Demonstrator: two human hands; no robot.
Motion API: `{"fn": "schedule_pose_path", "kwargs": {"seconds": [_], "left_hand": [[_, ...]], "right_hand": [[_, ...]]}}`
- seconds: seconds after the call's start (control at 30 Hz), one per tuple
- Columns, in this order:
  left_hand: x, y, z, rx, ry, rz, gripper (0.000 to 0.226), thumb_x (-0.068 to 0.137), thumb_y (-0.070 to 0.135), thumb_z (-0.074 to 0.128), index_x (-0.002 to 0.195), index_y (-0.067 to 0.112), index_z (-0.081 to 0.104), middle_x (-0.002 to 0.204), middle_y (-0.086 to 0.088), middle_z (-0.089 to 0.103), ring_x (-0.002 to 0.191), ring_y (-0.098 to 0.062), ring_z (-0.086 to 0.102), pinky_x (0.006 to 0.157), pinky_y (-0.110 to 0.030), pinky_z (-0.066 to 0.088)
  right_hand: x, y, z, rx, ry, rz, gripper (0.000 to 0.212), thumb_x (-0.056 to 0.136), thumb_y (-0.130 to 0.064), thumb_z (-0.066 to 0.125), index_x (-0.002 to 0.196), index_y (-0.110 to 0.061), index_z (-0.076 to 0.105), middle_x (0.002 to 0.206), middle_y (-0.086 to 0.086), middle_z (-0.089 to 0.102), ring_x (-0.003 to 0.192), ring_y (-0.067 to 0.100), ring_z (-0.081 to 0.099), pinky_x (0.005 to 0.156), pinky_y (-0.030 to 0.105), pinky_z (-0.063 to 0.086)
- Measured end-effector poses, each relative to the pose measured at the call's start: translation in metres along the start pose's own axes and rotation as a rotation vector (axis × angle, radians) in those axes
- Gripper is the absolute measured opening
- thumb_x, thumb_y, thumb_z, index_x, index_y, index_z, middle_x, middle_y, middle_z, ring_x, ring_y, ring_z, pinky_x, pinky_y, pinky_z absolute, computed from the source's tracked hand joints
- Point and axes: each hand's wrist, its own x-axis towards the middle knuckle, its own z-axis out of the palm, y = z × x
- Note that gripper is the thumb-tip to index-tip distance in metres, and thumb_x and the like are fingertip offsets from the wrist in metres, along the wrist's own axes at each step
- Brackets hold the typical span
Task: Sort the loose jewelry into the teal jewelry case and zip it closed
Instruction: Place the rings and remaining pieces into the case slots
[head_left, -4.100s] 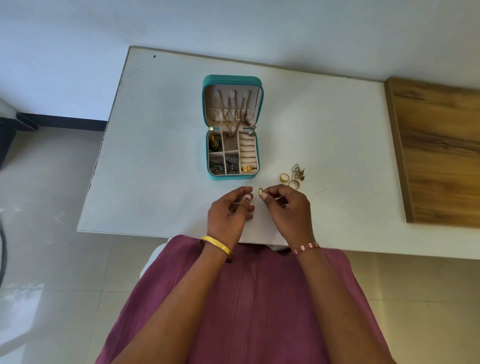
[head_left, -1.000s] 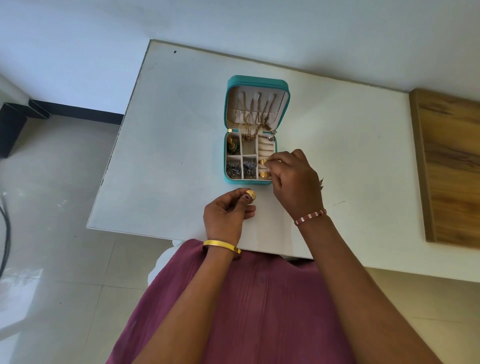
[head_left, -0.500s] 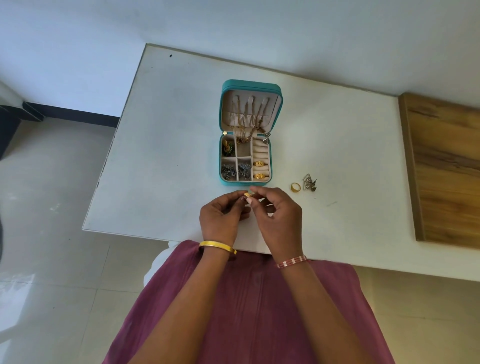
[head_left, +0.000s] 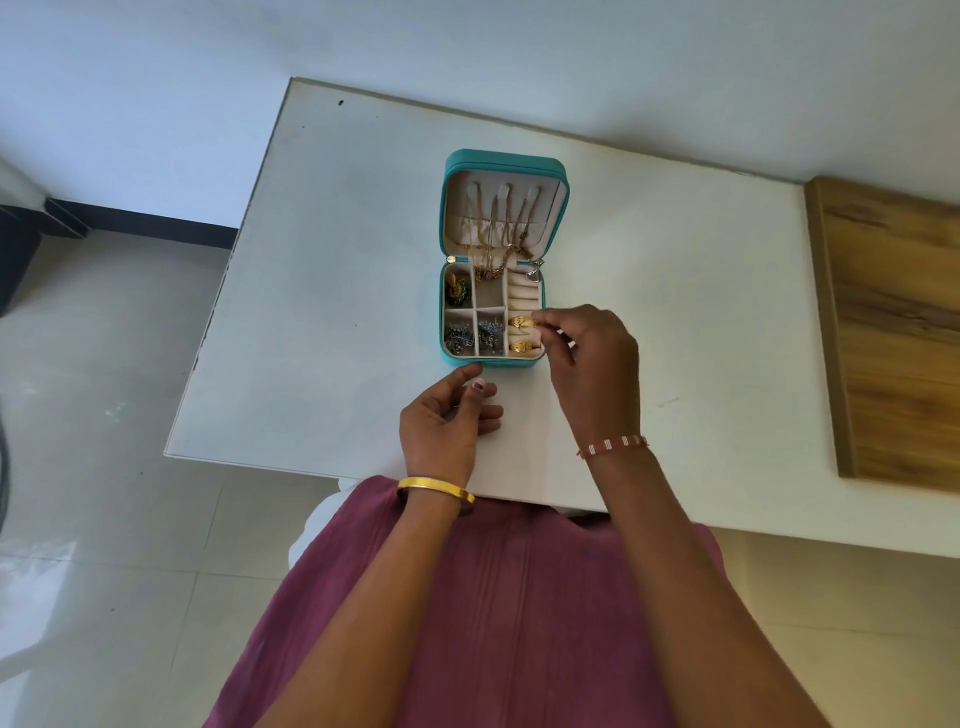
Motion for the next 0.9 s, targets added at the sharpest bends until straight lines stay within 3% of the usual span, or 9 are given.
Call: {"fn": "schedule_pose_path", "kwargs": {"seconds": [0.2, 0.4, 0.53, 0.77, 0.9], "left_hand": [[0.0, -0.001, 0.0, 0.009, -0.012, -0.004, 0.022, 0.09, 0.004, 0.05, 0.108, 0.007, 0.061, 0.075, -0.003, 0.066, 0.053, -0.004, 0.063, 0.059, -0.017, 0.056], [-0.002, 0.002, 0.0, -0.015, -0.024, -0.01, 0.02, 0.091, 0.003, 0.049, 0.105, 0.01, 0.06, 0.074, -0.004, 0.065, 0.052, -0.003, 0.062, 0.057, -0.015, 0.055], [-0.001, 0.002, 0.0, 0.001, -0.016, -0.009, 0.022, 0.09, 0.003, 0.049, 0.108, 0.008, 0.061, 0.074, -0.003, 0.065, 0.053, -0.004, 0.063, 0.059, -0.016, 0.055], [-0.001, 0.002, 0.0, 0.008, -0.02, -0.015, 0.022, 0.09, 0.002, 0.049, 0.105, 0.012, 0.062, 0.075, -0.004, 0.066, 0.053, -0.004, 0.063, 0.059, -0.017, 0.056], [-0.003, 0.004, -0.001, -0.004, -0.023, -0.015, 0.021, 0.09, 0.002, 0.05, 0.103, 0.013, 0.062, 0.075, -0.004, 0.066, 0.053, -0.004, 0.063, 0.059, -0.017, 0.056]], "right_hand": [[0.003, 0.005, 0.008, -0.27, -0.048, -0.228, 0.024, 0.062, 0.01, 0.075, 0.082, -0.002, 0.071, 0.071, 0.012, 0.067, 0.067, 0.03, 0.062, 0.05, 0.027, 0.051], [0.006, 0.003, 0.012, -0.398, -0.107, -0.323, 0.03, 0.052, 0.01, 0.079, 0.077, -0.004, 0.072, 0.069, 0.01, 0.065, 0.066, 0.027, 0.062, 0.046, 0.024, 0.047], [0.006, -0.001, 0.011, -0.42, -0.123, -0.283, 0.03, 0.05, 0.009, 0.08, 0.076, -0.003, 0.072, 0.072, 0.012, 0.062, 0.068, 0.029, 0.06, 0.047, 0.026, 0.048], [-0.006, 0.0, 0.009, -0.435, -0.122, -0.227, 0.046, 0.05, 0.009, 0.081, 0.094, -0.004, 0.072, 0.076, 0.016, 0.059, 0.068, 0.033, 0.059, 0.052, 0.031, 0.048], [-0.022, 0.008, 0.004, -0.182, -0.013, -0.028, 0.042, 0.072, 0.011, 0.056, 0.111, -0.003, 0.065, 0.083, 0.016, 0.056, 0.075, 0.026, 0.053, 0.063, 0.024, 0.04]]}}
